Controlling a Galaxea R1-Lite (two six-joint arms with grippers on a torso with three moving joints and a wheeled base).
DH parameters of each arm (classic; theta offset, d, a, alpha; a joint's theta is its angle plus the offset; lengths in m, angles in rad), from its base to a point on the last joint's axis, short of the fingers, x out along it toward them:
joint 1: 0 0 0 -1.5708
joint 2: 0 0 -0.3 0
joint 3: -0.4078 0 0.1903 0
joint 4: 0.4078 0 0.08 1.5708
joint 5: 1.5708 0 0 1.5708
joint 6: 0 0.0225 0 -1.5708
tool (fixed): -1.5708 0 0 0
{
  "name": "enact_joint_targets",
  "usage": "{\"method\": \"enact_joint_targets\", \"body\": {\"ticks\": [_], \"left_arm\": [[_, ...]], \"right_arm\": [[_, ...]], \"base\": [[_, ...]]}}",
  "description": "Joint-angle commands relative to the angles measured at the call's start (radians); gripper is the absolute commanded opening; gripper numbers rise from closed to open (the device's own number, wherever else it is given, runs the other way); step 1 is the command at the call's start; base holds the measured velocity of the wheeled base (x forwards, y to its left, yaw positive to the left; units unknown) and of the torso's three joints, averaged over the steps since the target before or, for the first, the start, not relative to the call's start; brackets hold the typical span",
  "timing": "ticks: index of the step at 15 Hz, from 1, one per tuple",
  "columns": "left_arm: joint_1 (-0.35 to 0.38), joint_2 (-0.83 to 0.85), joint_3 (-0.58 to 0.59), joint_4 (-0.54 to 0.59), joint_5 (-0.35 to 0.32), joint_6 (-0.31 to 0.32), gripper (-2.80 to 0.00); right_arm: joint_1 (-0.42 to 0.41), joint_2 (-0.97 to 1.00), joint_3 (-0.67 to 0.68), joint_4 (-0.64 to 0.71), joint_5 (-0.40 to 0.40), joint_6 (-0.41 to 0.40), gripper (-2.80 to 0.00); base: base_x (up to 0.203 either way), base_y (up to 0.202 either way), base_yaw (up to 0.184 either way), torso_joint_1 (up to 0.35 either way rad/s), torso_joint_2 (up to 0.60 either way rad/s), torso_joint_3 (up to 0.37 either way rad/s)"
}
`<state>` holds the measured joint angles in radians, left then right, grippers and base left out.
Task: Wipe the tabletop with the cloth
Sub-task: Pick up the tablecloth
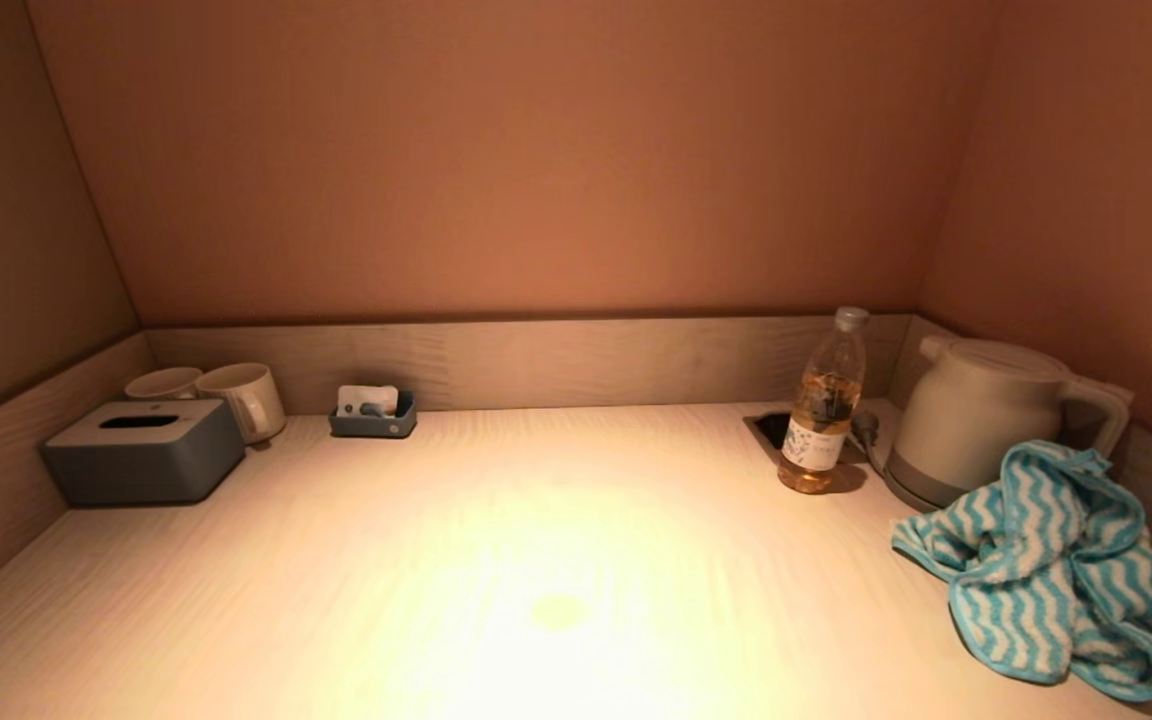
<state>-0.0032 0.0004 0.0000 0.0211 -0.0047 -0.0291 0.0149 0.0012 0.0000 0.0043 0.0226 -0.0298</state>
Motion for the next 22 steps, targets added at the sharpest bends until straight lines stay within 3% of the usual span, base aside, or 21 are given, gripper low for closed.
{"method": "enact_joint_targets", "body": {"ticks": [1,22], "left_arm": [[0.000,0.000,0.000,0.000,0.000,0.000,-2.80],[0.000,0.000,0.000,0.000,0.000,0.000,-2.80]], "right_arm": [[0.000,0.000,0.000,0.000,0.000,-0.002,-2.80],[0.000,0.000,0.000,0.000,0.000,-0.001,-2.80]], "base": [[0.000,0.000,0.000,0.000,0.00,0.000],[0.000,0.000,0.000,0.000,0.00,0.000]]}}
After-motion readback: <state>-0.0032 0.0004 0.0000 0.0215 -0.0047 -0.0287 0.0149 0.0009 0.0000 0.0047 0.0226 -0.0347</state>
